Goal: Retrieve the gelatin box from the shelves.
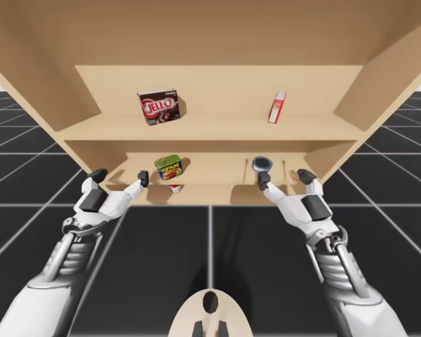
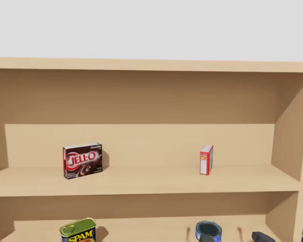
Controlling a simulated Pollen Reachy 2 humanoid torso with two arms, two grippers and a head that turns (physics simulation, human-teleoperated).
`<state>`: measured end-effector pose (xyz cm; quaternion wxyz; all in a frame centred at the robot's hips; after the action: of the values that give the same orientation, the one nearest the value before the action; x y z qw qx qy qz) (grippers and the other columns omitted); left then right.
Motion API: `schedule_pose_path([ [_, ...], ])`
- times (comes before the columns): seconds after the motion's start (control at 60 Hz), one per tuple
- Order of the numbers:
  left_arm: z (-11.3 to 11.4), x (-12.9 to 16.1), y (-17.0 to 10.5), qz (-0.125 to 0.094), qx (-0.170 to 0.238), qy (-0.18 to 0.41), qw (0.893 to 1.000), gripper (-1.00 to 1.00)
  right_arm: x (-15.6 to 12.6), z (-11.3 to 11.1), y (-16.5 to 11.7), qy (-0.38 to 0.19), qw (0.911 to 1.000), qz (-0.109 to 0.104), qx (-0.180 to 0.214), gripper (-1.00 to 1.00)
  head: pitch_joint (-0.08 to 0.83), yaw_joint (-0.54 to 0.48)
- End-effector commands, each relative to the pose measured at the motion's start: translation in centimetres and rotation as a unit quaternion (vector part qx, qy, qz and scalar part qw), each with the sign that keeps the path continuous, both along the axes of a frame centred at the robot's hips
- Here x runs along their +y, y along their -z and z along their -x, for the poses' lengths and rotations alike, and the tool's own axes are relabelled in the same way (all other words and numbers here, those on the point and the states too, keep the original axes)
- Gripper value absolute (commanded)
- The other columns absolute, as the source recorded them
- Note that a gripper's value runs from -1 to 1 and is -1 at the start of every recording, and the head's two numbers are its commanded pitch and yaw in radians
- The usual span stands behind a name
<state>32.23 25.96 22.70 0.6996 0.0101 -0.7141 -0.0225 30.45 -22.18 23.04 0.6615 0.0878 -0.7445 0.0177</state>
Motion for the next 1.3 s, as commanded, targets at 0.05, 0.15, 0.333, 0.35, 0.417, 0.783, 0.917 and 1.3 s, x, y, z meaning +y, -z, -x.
schedule_pose_path([
  [0.05, 0.0, -0.1, 0.1, -0.002, 0.002, -0.004, 1.000, -1.00, 0.5, 0.6, 0.0, 0.013, 0.9997, -0.006, -0.022, -1.00, -0.003, -0.06],
  [0.15, 0.0, 0.0, 0.0, 0.000, 0.002, -0.006, 1.000, -1.00, 0.4, 0.5, -0.2, 0.008, 0.9995, -0.011, -0.027, -1.00, 0.034, -0.07],
  [0.333, 0.0, 0.1, 0.0, 0.001, 0.000, -0.005, 1.000, -1.00, 0.5, 0.3, 0.0, 0.017, 0.9996, -0.007, -0.021, -1.00, 0.103, -0.15],
  [0.35, 0.0, 0.1, 0.0, 0.001, 0.000, -0.004, 1.000, -1.00, 0.5, 0.3, 0.0, 0.018, 0.9996, -0.005, -0.022, -1.00, 0.106, -0.16],
  [0.417, 0.0, 0.1, 0.1, 0.000, 0.000, -0.003, 1.000, -1.00, 0.6, 0.3, 0.0, 0.018, 0.9996, -0.002, -0.022, -1.00, 0.123, -0.20],
  [0.783, -0.1, 0.5, 0.1, 0.006, 0.001, -0.005, 1.000, -1.00, 2.3, 4.3, -4.0, 0.007, 0.9989, -0.005, -0.045, -1.00, 0.170, -0.29],
  [0.917, 0.0, 0.7, 0.1, 0.008, 0.000, -0.003, 1.000, -1.00, 3.6, 7.1, -8.4, -0.005, 0.9975, 0.018, -0.069, -1.00, 0.174, -0.28],
  [1.3, 0.2, 0.4, 0.1, -0.003, -0.019, 0.012, 1.000, -1.00, 5.0, 4.8, -16.2, 0.020, 0.9959, 0.042, -0.078, -1.00, 0.180, -0.29],
])
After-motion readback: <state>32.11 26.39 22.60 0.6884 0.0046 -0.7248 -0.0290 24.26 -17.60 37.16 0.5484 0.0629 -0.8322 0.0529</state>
